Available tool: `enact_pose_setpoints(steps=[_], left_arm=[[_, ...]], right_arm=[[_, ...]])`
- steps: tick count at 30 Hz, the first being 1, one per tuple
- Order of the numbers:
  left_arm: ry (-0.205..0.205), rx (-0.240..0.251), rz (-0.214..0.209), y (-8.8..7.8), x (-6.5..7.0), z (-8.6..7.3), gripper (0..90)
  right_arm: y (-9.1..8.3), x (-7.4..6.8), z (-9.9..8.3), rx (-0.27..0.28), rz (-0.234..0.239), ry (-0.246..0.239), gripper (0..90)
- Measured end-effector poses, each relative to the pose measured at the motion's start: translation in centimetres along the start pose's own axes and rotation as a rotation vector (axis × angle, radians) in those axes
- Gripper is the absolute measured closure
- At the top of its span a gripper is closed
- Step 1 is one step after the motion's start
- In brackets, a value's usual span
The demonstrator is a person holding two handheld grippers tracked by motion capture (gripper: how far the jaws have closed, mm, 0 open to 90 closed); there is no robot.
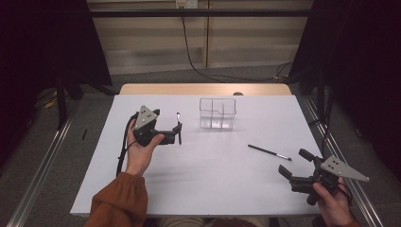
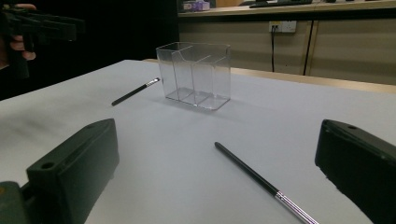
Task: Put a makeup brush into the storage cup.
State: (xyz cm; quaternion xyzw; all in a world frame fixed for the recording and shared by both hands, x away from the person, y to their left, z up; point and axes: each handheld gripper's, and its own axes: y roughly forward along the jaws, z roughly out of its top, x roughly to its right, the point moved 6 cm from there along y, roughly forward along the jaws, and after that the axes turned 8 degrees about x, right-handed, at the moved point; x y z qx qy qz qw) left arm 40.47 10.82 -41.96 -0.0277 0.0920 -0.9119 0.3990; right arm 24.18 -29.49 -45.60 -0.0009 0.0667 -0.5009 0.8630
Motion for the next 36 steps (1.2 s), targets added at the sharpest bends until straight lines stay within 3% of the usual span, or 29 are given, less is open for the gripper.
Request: enact_pose_setpoints(steps=[6,11,14,16,26,36], left_arm=[[0.012,-0.007,0.013,1.4,-0.6,0.5,3.4],[-0.014,-0.006,0.018,2.5,-1.3,0.9,3.5],[0.002,0.000,0.020,3.0,-1.5,1.2,3.5],[-0.018,0.006,0.022,3.6,-1.8,1.2,3.5],[-0.049,-0.048,0.068,5.6,-4.4,0.4,3.3],[-0.064,-0.049,0.111,7.3,-6.5,0.8,3.0]], right_arm=[[0.0,0.0,0.0,0.000,0.001,0.002,0.0],[0.0,-0.1,0.0,-0.001,-0.002,-0.002,0.0],[-0.1,-0.1,0.0,-0.003,0.001,-0.004,0.0],[0.0,-0.1,0.0,-0.001,-0.002,0.002,0.0],[0.0,-0.1,0.0,-0.004,0.006,-0.008,0.0],[0.0,-0.1,-0.1,-0.007,0.007,-0.004,0.0]])
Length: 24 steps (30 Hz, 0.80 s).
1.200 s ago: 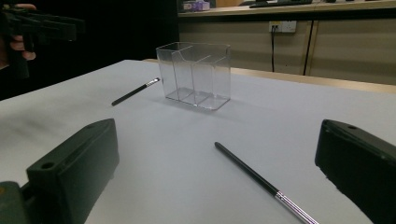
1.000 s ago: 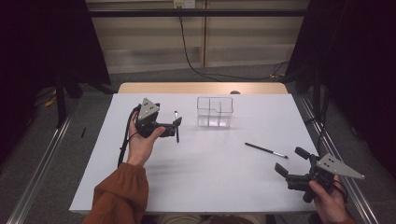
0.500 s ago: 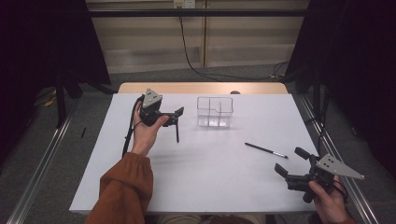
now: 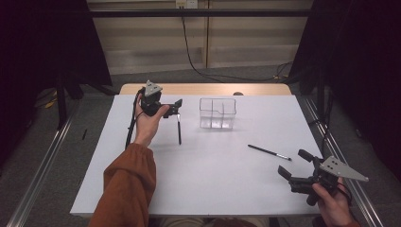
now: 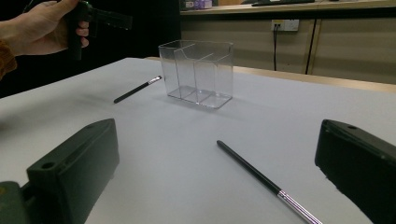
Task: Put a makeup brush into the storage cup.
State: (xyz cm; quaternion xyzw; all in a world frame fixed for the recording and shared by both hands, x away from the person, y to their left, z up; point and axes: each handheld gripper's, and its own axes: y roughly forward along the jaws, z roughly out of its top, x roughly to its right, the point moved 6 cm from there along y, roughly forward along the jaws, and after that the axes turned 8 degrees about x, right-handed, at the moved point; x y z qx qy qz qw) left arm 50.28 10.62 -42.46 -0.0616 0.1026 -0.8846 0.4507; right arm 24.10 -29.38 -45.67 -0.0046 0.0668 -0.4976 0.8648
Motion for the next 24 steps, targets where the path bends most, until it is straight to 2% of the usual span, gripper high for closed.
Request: enact_pose_setpoints(steps=[4,7,9,10,11,15,18,19,24], left_arm=[[-0.031,-0.025,-0.021,0.8,-0.1,-0.2,2.6],[-0.031,-0.062,-0.011,1.2,-0.1,-0.4,2.5],[-0.060,-0.097,-0.036,1.4,0.0,-0.4,2.7],[-0.047,-0.113,-0.034,1.5,0.0,-0.3,4.3],[-0.046,-0.121,-0.035,1.5,0.1,-0.2,5.1],[-0.048,-0.205,-0.044,1.5,0.0,0.1,6.1],[-0.057,-0.247,-0.021,1.6,-0.1,0.3,6.9],[-0.048,-0.267,-0.007,1.7,-0.1,0.4,6.9],[-0.043,-0.346,-0.006,2.1,0.0,0.4,7.2]], right_arm=[[0.0,0.0,0.0,-0.002,-0.001,0.006,0.0],[0.0,0.0,-0.1,-0.006,-0.003,-0.001,0.0],[0.0,0.0,-0.1,-0.006,-0.003,0.004,0.0],[0.0,0.0,-0.1,-0.006,-0.001,0.007,0.0],[0.0,0.0,-0.1,-0.006,-0.001,0.004,0.0],[0.0,0.0,-0.1,-0.007,0.000,0.002,0.0],[0.0,0.0,-0.1,-0.009,0.000,0.001,0.0],[0.0,0.0,-0.1,-0.009,0.000,0.002,0.0],[0.0,0.0,-0.2,-0.015,0.001,0.000,0.0]])
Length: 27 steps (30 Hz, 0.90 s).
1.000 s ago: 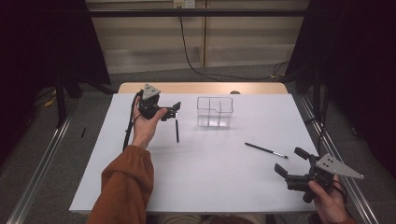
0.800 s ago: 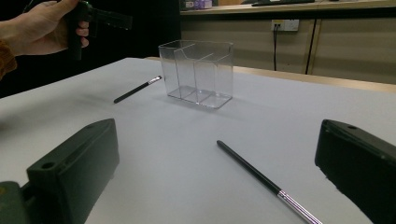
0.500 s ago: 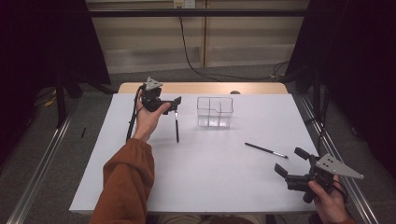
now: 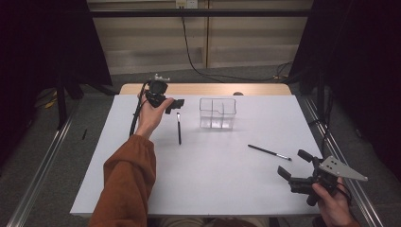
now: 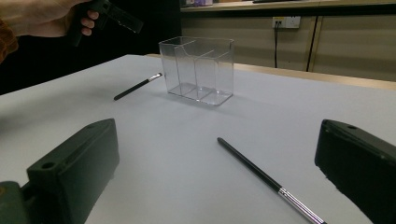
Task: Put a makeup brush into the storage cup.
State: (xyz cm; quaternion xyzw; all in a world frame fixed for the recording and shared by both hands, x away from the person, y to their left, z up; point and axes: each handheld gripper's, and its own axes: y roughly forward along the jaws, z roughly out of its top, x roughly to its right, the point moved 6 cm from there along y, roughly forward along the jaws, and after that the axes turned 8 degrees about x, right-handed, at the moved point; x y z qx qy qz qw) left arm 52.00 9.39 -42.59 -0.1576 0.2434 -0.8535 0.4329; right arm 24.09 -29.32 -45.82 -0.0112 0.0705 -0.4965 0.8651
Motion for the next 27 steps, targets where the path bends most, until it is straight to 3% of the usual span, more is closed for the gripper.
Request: enact_pose_setpoints(steps=[3,5,8,11,17,22,27], left_arm=[[-0.051,-0.057,-0.062,0.2,0.3,-0.2,7.4],[-0.036,-0.101,-0.043,0.5,0.3,-0.3,9.4],[-0.038,-0.148,-0.053,0.7,0.4,-0.3,9.4],[-0.046,-0.237,-0.072,1.1,0.5,-0.6,8.9],[-0.045,-0.351,-0.045,1.7,0.7,-1.1,9.0],[-0.095,-0.416,-0.011,2.1,0.7,-1.4,9.1],[-0.085,-0.483,0.026,2.6,0.7,-1.9,10.5]], right_arm=[[0.0,0.0,0.0,-0.001,0.000,-0.001,0.0],[0.0,0.0,0.0,0.001,0.000,0.001,0.0],[0.0,-0.1,0.1,0.005,0.008,0.004,0.0],[0.0,-0.1,0.1,0.008,0.007,0.003,0.0],[0.0,-0.1,0.1,0.006,0.009,0.005,0.0],[0.0,-0.1,0.0,0.001,0.009,-0.001,0.0],[0.0,-0.1,-0.1,-0.008,0.006,0.010,0.0]])
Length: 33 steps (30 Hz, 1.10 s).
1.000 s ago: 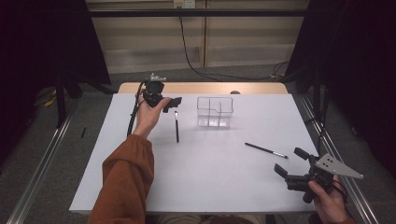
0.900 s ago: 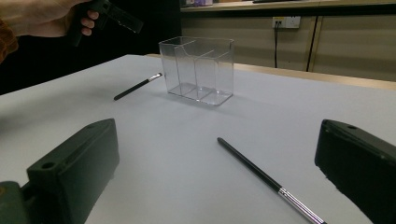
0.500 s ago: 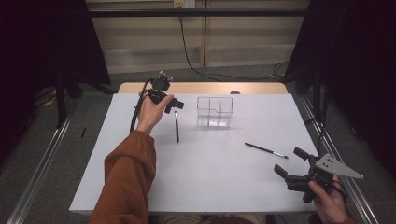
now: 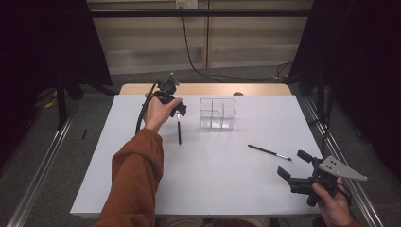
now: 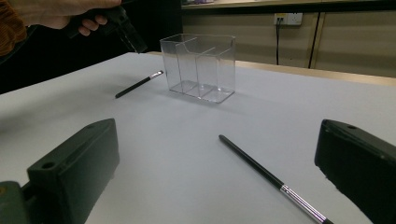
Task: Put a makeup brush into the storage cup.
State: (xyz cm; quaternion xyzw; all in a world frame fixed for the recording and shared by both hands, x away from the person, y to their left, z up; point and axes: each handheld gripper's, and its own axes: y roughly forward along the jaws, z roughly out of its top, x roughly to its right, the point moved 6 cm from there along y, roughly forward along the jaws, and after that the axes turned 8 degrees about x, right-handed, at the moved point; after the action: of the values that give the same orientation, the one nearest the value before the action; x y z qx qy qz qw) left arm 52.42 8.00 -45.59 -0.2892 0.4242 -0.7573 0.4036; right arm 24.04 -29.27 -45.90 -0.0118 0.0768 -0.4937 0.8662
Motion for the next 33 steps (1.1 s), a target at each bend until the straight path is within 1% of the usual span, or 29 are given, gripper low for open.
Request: enact_pose_setpoints(steps=[1,2,3,4,5,7,8,9,10,11,12,13,14,15,16,17,18,20,21,22,23,25,26,27,31,32,33], left_arm=[[0.012,-0.015,0.008,0.2,0.0,-0.1,11.8],[0.019,-0.013,0.023,0.4,0.0,-0.1,12.7],[0.012,-0.010,0.022,0.6,0.0,-0.1,12.1],[0.000,-0.017,0.015,0.8,0.1,-0.2,12.5],[0.005,-0.020,0.009,1.0,0.1,-0.3,13.1],[0.000,-0.018,0.015,1.2,0.2,-0.3,13.1],[-0.012,-0.017,0.004,1.4,0.3,-0.3,13.1],[-0.012,-0.019,0.015,1.5,0.4,-0.3,13.3],[-0.014,-0.019,0.011,1.5,0.4,-0.4,16.0],[-0.023,-0.020,0.000,1.6,0.5,-0.4,21.6],[-0.033,-0.025,-0.011,1.7,0.7,-0.4,23.0],[-0.028,-0.037,-0.004,1.8,0.8,-0.5,23.1],[-0.009,-0.038,0.010,1.9,0.8,-0.6,23.8],[-0.013,-0.033,0.020,2.0,1.0,-0.6,24.5],[0.001,-0.046,0.022,2.0,1.1,-0.7,25.0],[-0.006,-0.049,0.028,2.1,1.2,-0.8,29.5],[-0.024,-0.053,0.025,2.1,1.3,-0.8,34.4],[-0.023,-0.077,0.024,2.4,1.5,-1.0,33.4],[-0.041,-0.087,0.019,2.5,1.7,-1.2,35.2],[-0.044,-0.086,0.028,2.6,1.7,-1.2,36.6],[-0.028,-0.089,0.033,2.7,1.6,-1.2,38.8],[-0.042,-0.097,0.038,3.0,1.6,-1.4,43.1],[-0.037,-0.103,0.050,3.0,1.6,-1.4,44.6],[-0.037,-0.106,0.046,3.2,1.6,-1.5,46.5],[-0.074,-0.114,0.047,3.8,1.6,-1.7,52.4],[-0.065,-0.124,0.053,3.9,1.5,-1.7,53.2],[-0.071,-0.129,0.060,4.1,1.5,-1.8,55.2]], right_arm=[[0.0,0.0,0.0,0.000,0.000,-0.001,0.0],[0.0,0.0,0.0,-0.001,0.002,-0.002,0.0],[0.0,-0.1,0.0,-0.001,0.003,-0.001,0.0],[0.0,-0.1,0.0,-0.001,0.003,-0.002,0.0],[0.0,-0.1,0.0,-0.002,0.003,-0.003,0.0],[0.0,-0.1,0.0,-0.003,0.003,-0.002,0.0],[0.0,0.0,-0.1,-0.004,0.001,0.000,0.0],[0.0,0.0,-0.1,-0.005,0.000,0.000,0.0],[0.0,0.0,-0.1,-0.005,0.001,0.000,0.0],[0.0,0.0,-0.1,-0.004,0.001,0.001,0.0],[0.0,0.0,-0.1,-0.004,0.001,0.001,0.0],[0.0,0.0,-0.1,-0.005,0.001,0.000,0.0],[0.0,0.0,-0.1,-0.006,0.001,0.000,0.0],[0.0,0.0,-0.1,-0.006,0.001,0.000,0.0],[0.0,0.0,-0.1,-0.006,0.001,-0.001,0.0],[0.0,-0.1,-0.1,-0.007,0.001,-0.001,0.0],[0.0,-0.1,-0.1,-0.008,0.002,-0.001,0.0],[0.0,-0.1,-0.1,-0.009,0.002,-0.002,0.0],[0.0,-0.1,-0.1,-0.008,0.003,-0.002,0.0],[0.0,-0.1,-0.1,-0.009,0.003,-0.001,0.0],[0.0,-0.1,-0.1,-0.009,0.003,-0.002,0.0],[0.0,-0.1,-0.1,-0.009,0.004,-0.003,0.0],[0.0,-0.1,-0.1,-0.009,0.005,-0.003,0.0],[0.0,-0.1,-0.1,-0.009,0.006,-0.004,0.0],[0.0,-0.1,-0.1,-0.010,0.006,-0.004,0.0],[0.0,-0.1,-0.1,-0.010,0.007,-0.002,0.0],[0.0,-0.1,-0.1,-0.010,0.007,-0.001,0.0]])
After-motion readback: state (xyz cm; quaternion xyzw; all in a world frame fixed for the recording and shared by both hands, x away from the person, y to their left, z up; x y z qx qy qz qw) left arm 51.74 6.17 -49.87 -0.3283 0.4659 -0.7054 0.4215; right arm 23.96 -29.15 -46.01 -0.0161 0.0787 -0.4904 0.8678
